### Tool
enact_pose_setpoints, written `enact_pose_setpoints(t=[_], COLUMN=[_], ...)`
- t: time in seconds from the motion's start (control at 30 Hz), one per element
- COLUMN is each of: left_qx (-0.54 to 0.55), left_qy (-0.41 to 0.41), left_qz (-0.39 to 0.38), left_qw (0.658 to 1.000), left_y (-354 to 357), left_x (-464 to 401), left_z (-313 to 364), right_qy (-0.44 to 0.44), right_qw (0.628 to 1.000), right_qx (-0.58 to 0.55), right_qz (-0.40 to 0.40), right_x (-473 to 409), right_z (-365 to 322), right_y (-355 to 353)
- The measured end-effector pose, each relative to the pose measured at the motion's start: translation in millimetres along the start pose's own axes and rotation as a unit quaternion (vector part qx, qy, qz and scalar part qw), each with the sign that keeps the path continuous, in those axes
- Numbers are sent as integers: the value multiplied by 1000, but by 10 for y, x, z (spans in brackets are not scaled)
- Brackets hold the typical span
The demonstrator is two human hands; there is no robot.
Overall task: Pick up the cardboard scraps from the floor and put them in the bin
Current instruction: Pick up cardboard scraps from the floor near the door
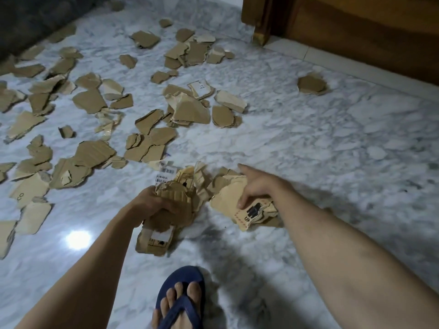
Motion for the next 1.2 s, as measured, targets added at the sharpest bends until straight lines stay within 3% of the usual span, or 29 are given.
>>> enact_pose_setpoints(t=[0.17, 0.27, 0.43, 0.57, 0.63, 0.83, 1.0, 1.13, 1.2], left_qx=[34, 37, 59, 107, 134, 154, 139, 150, 151], left_qy=[6, 14, 14, -1, -7, 18, 29, 46, 55], left_qz=[11, 10, 6, 15, 37, 66, 63, 62, 58], left_qw=[999, 999, 998, 994, 990, 986, 988, 986, 985], left_y=[-49, -22, -8, -143, -240, -377, -354, -321, -306], left_x=[95, 75, 43, 30, 16, -42, -5, 64, 78], left_z=[-163, -105, 33, 53, 38, 61, 18, 92, 123], right_qy=[53, 47, 35, 27, 6, 1, 52, 56, 49], right_qw=[988, 987, 998, 977, 972, 1000, 993, 992, 996], right_qx=[137, 144, -49, -212, -232, -25, 84, 84, 51], right_qz=[55, 54, 2, 13, 25, 2, 68, 79, 47], right_x=[-146, -108, -22, 105, 142, -56, -186, -81, -63], right_z=[-62, -42, 103, 203, 108, -384, -442, -478, -413], right_y=[111, 74, -152, -600, -704, 116, 423, 362, 341])
Point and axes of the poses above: each hand's wrist, its own x-axis away from the middle knuckle, its own y-axis out of the palm, z = x × y, the point moved 9 cm from there along -x, towards the middle knuckle, and after that the axes turned 2 degrees about y, right-handed, at the moved point
